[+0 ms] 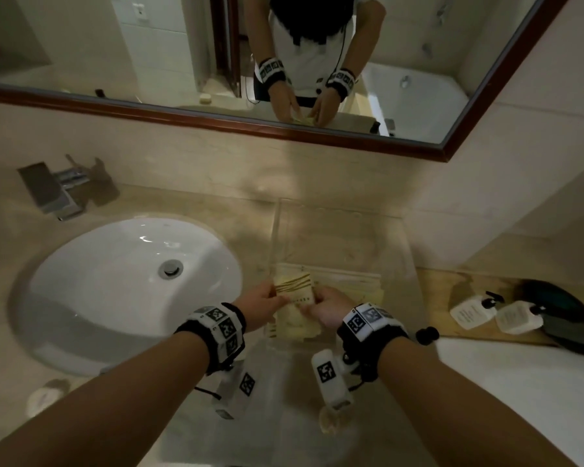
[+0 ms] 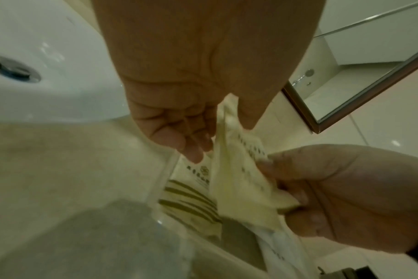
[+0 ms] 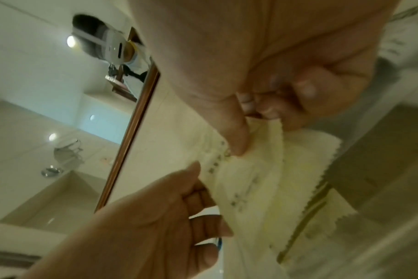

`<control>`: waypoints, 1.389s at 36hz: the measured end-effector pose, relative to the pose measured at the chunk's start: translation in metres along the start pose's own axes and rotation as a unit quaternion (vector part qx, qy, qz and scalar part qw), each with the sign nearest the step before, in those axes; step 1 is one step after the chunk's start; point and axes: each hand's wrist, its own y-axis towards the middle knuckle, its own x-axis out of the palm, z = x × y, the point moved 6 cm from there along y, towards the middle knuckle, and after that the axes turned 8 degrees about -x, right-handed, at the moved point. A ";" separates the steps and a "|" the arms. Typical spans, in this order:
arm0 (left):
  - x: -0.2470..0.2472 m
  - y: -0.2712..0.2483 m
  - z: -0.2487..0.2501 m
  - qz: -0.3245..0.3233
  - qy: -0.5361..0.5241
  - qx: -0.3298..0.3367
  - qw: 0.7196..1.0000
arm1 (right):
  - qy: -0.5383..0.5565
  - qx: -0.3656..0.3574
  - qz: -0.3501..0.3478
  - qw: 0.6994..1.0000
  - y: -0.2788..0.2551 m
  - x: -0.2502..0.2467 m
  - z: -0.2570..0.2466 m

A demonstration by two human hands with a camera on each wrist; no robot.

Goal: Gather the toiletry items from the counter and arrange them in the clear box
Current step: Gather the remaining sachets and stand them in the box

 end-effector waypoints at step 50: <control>0.032 -0.009 0.006 0.063 0.466 0.146 0.870 | -0.151 0.085 -0.016 0.985 0.028 0.012 0.021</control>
